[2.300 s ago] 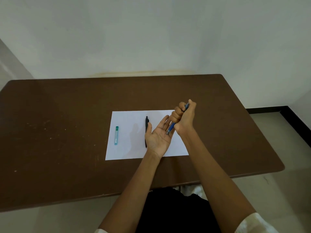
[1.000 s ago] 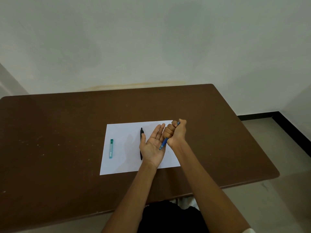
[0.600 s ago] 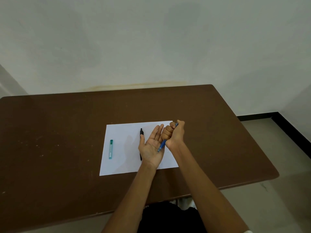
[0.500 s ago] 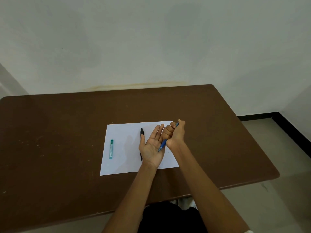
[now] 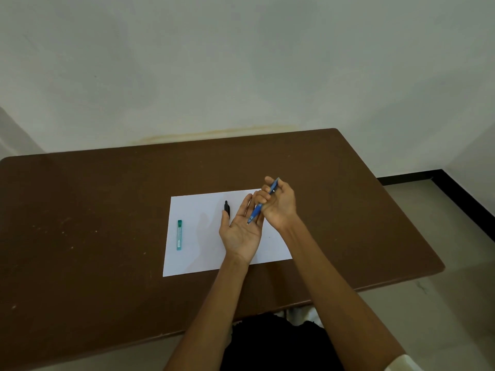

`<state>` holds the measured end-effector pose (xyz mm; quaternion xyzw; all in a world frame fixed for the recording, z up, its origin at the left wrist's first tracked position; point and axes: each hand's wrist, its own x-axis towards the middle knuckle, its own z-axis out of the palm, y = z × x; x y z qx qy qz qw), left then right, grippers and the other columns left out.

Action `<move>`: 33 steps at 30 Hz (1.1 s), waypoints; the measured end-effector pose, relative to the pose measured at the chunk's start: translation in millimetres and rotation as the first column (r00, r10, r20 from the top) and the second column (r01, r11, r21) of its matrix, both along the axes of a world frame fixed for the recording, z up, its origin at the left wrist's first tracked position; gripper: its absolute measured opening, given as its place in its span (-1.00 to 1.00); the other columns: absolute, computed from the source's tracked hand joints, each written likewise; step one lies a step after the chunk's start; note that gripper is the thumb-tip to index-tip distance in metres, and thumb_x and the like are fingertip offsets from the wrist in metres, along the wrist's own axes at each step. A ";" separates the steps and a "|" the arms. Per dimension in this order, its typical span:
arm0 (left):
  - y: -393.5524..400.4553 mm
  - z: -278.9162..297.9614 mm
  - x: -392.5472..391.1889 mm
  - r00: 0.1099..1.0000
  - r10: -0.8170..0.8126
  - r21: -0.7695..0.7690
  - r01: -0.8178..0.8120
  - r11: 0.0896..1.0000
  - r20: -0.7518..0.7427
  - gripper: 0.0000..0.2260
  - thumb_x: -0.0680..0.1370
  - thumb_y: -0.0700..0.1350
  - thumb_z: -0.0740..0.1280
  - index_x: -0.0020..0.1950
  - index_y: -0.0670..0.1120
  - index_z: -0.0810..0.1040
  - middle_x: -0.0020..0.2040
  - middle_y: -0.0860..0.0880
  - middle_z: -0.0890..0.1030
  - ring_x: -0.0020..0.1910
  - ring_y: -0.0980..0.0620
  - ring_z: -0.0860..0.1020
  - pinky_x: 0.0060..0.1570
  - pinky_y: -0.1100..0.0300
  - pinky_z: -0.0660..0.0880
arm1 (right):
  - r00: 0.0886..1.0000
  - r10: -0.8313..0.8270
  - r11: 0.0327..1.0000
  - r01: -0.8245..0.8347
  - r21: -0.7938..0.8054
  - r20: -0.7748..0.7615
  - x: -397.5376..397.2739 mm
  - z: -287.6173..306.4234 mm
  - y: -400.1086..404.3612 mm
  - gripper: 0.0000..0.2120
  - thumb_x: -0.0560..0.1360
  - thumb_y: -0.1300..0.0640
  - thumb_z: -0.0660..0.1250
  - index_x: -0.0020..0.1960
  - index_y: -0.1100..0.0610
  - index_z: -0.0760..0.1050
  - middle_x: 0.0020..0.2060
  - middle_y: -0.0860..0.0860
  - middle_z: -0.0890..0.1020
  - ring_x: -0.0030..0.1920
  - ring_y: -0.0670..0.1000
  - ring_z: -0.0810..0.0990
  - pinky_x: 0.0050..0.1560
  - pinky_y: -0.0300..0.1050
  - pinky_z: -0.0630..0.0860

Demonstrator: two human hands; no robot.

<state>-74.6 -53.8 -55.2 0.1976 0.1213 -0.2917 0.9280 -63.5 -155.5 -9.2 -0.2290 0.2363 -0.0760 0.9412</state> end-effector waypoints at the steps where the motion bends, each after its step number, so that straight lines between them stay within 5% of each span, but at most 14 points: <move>1: 0.3 0.5 0.2 1.000 0.001 0.001 -0.001 1.000 0.000 -0.44 0.57 0.22 -0.06 0.32 -0.14 0.40 0.33 -0.16 0.46 0.30 -0.13 0.44 0.20 0.06 0.44 | 1.000 0.006 1.000 -0.006 -0.013 0.008 -0.6 0.0 0.6 -0.67 0.61 0.04 0.00 -0.15 0.17 0.44 -0.49 0.01 0.38 -0.52 -0.09 0.30 -0.50 -0.26 0.31; 24: 2.5 7.6 4.1 0.995 -0.062 0.020 0.061 0.998 0.078 -0.43 0.55 0.26 -0.04 0.27 -0.12 0.47 0.24 -0.13 0.56 0.23 -0.11 0.53 0.20 0.06 0.45 | 0.985 0.120 0.970 -0.091 -0.225 0.122 2.7 21.7 6.5 -0.54 0.61 -0.08 -0.02 -0.37 0.10 0.33 -0.59 -0.07 0.33 -0.61 -0.15 0.23 -0.62 -0.33 0.20; 27: 3.2 9.4 5.7 0.997 -0.039 0.066 0.035 0.997 0.065 -0.47 0.56 0.23 0.00 0.23 -0.13 0.50 0.23 -0.15 0.56 0.19 -0.14 0.55 0.18 0.00 0.47 | 0.987 0.117 0.978 -0.096 -0.183 0.107 3.4 20.0 5.8 -0.66 0.58 0.05 0.01 -0.23 0.14 0.45 -0.46 -0.01 0.38 -0.53 -0.12 0.29 -0.52 -0.30 0.30; 31: 9.1 6.0 15.3 0.987 -0.073 0.292 0.029 0.956 0.142 -0.53 0.60 0.17 -0.06 0.28 -0.08 0.42 0.30 -0.09 0.48 0.25 -0.12 0.47 0.27 0.02 0.34 | 0.982 0.151 0.898 -0.183 -0.400 -0.111 1.8 7.8 -1.4 -0.71 0.61 0.15 0.07 0.15 0.24 0.49 -0.23 0.07 0.50 -0.22 -0.03 0.51 -0.16 -0.23 0.57; 33: 10.6 6.3 19.9 0.976 -0.138 0.439 0.049 0.897 0.171 -0.54 0.62 0.13 -0.08 0.36 -0.08 0.36 0.37 -0.10 0.42 0.31 -0.13 0.42 0.35 -0.01 0.28 | 0.954 0.151 0.826 -0.265 -0.498 -0.258 3.5 -1.1 -4.2 -0.69 0.60 0.14 0.14 0.22 0.29 0.47 -0.15 0.09 0.53 -0.12 0.02 0.53 0.07 -0.10 0.55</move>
